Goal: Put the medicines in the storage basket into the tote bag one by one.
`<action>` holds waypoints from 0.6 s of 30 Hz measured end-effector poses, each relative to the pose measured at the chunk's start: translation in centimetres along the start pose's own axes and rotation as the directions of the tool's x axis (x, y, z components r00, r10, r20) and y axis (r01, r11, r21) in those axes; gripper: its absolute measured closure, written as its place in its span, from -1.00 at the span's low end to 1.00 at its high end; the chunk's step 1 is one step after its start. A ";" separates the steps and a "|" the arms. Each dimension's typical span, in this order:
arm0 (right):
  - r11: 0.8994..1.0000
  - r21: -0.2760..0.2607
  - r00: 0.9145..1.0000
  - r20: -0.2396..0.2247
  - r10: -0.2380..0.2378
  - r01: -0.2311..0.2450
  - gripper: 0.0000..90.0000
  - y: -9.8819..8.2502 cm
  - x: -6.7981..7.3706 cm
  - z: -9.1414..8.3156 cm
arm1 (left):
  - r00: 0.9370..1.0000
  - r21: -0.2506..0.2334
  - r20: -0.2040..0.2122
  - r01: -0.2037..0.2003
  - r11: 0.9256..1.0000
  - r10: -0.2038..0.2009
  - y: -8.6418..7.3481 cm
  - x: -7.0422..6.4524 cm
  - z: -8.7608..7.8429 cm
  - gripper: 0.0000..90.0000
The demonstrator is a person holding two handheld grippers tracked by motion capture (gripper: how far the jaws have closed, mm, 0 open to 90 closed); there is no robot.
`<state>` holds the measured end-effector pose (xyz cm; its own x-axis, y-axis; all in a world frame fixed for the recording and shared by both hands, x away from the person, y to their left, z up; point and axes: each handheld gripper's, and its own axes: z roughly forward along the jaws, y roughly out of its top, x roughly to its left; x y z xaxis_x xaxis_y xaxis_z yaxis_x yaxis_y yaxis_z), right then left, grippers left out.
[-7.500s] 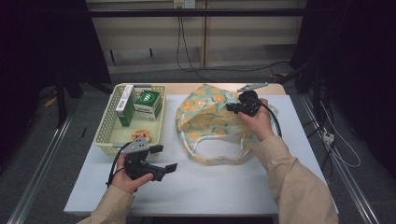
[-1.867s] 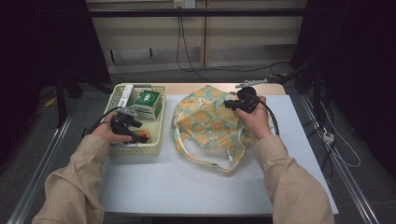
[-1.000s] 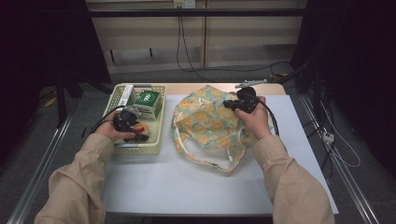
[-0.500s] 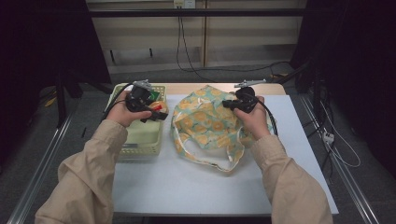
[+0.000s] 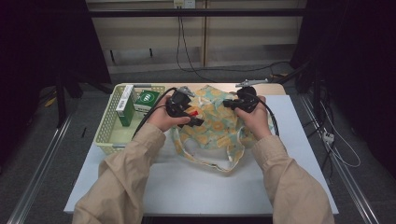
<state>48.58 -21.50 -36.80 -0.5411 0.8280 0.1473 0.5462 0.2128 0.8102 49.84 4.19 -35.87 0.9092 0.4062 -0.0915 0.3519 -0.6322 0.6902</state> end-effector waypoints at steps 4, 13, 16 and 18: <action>1.000 0.003 1.000 0.007 0.005 -0.005 1.00 0.1 0.1 -0.1 | 1.000 0.007 0.027 0.001 1.000 -0.001 0.3 -0.6 1.9 -0.54; 1.000 0.005 1.000 0.013 0.026 -0.026 1.00 -0.1 -0.2 0.3 | 0.998 0.036 0.040 -0.041 0.998 0.040 1.2 -2.8 3.4 -0.54; 1.000 0.002 1.000 0.006 0.016 -0.016 1.00 0.0 0.1 0.2 | 0.998 0.037 0.067 -0.023 0.999 0.021 1.2 -2.5 4.4 -0.54; 1.000 0.001 1.000 0.007 0.014 -0.014 1.00 0.1 0.1 0.0 | 0.998 0.028 0.067 -0.016 0.999 0.015 1.2 -2.3 5.3 -0.54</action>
<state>48.59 -21.37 -36.74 -0.5289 0.8346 0.1542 0.5540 0.2018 0.8077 49.32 -0.95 -38.64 0.9270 0.3521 -0.1291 0.3430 -0.6570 0.6714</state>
